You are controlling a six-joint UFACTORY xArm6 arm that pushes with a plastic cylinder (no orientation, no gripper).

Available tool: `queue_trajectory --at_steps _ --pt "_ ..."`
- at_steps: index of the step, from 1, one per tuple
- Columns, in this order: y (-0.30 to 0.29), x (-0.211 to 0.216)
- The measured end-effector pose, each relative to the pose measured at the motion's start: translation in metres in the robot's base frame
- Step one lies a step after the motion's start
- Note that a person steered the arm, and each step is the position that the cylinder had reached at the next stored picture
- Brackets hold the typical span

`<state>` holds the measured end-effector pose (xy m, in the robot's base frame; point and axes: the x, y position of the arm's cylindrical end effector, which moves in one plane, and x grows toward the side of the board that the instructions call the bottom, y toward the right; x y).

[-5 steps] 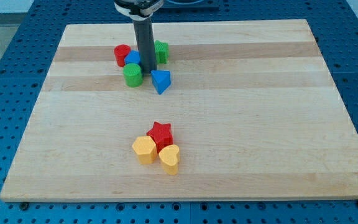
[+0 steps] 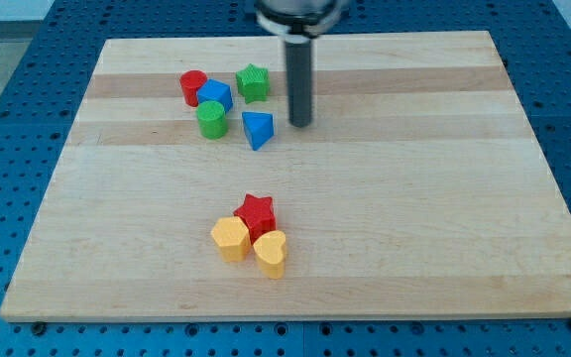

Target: Move the blue cube along with the red circle towards the top left slightly

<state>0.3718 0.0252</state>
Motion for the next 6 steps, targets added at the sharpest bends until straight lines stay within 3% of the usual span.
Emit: queue_trajectory --at_steps 1,6 --pt "0.036 0.013" --pt "-0.117 -0.014"
